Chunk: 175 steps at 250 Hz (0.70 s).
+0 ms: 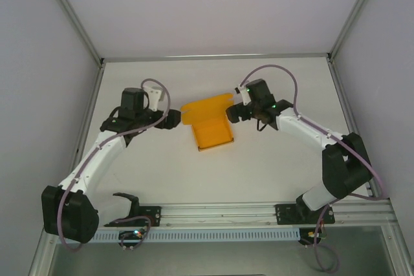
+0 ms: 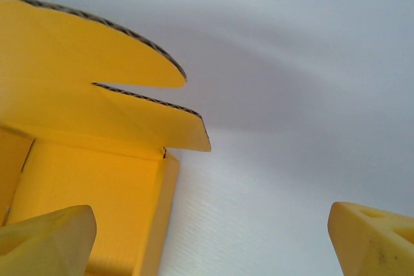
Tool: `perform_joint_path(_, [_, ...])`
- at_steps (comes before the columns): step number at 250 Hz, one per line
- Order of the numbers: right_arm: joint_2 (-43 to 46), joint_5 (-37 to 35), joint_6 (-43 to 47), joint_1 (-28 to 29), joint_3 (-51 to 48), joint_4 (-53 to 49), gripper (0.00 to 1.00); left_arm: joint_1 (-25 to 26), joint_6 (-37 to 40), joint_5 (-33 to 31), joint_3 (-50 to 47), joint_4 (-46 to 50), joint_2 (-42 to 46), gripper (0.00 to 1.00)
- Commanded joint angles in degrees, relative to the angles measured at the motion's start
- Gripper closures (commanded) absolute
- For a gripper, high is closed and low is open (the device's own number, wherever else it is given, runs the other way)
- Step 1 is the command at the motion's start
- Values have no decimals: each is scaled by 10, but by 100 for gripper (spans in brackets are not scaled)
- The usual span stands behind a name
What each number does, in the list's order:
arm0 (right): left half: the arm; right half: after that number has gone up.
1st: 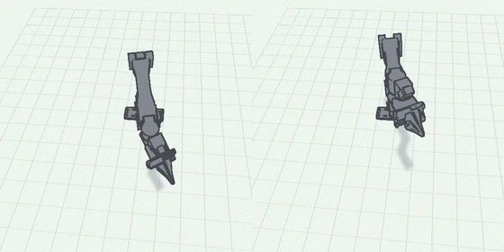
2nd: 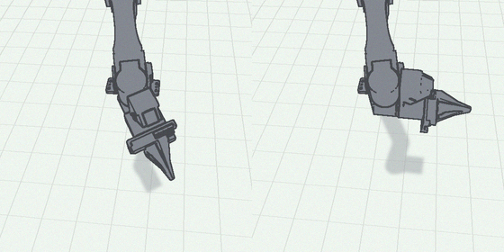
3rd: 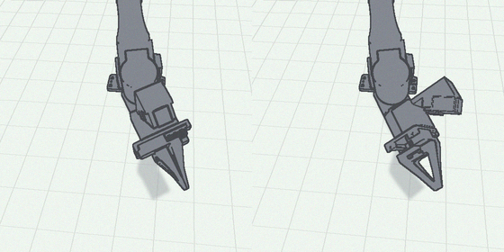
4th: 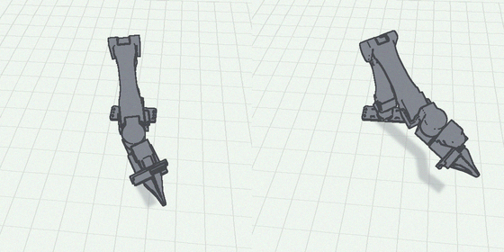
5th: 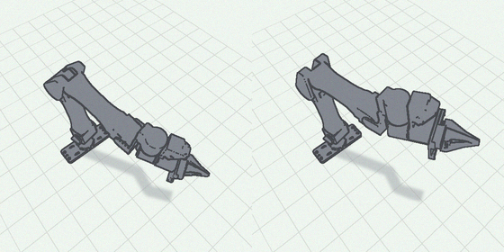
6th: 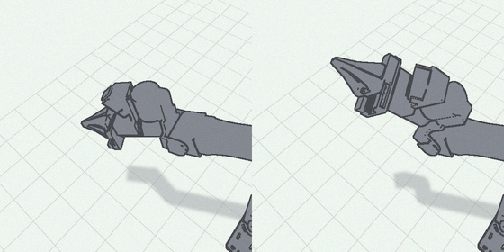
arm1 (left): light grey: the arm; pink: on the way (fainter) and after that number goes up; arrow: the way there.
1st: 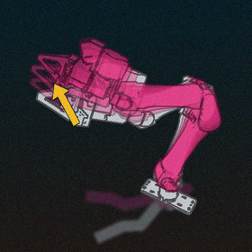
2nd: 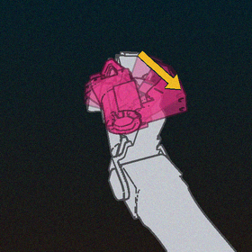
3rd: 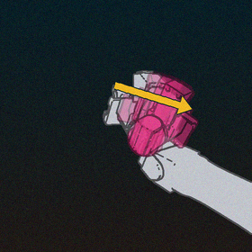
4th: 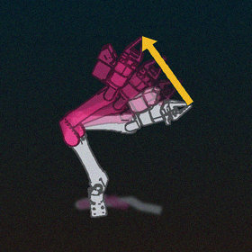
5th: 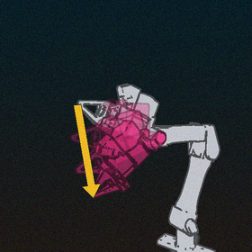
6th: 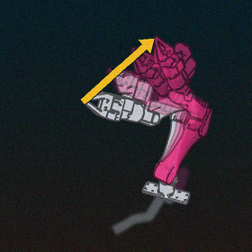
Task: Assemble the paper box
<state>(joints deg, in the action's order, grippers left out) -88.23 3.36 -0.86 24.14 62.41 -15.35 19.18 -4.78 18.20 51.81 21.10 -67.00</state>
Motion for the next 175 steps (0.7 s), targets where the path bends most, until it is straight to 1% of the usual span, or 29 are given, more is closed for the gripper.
perform_joint_path(1, [0, 186, 171, -45, 53, -24, 6, 29, 110, 80, -7, 9, 6, 1])
perform_joint_path(13, [-17, 248, 239, -62, 88, -63, 6, 36, 135, 77, 0, 14, -3, 1])
perform_joint_path(34, [-64, 304, 343, -68, 160, -151, 7, 36, 163, 67, 22, 24, -30, 0])
perform_joint_path(44, [-92, 321, 384, -69, 198, -203, 7, 36, 176, 55, 41, 42, -50, 0])
perform_joint_path(66, [-152, 349, 440, -72, 275, -293, 8, 37, 214, 43, 84, 97, -94, 5])
perform_joint_path(85, [-201, 357, 476, -72, 338, -368, 11, 34, 234, 38, 100, 110, -124, 7])
perform_joint_path(114, [-255, 359, 513, -72, 405, -448, 14, 35, 262, 55, 130, 127, -170, 15])
perform_joint_path(139, [-279, 350, 525, -72, 431, -471, 20, 34, 273, 52, 151, 129, -203, 21])
perform_joint_path(156, [-287, 339, 522, -73, 439, -468, 25, 34, 284, 59, 172, 138, -225, 27])
perform_joint_path(165, [-291, 333, 520, -73, 444, -466, 26, 34, 287, 58, 184, 142, -237, 29])
perform_joint_path(175, [-295, 326, 512, -73, 448, -460, 28, 34, 290, 59, 199, 150, -249, 33])
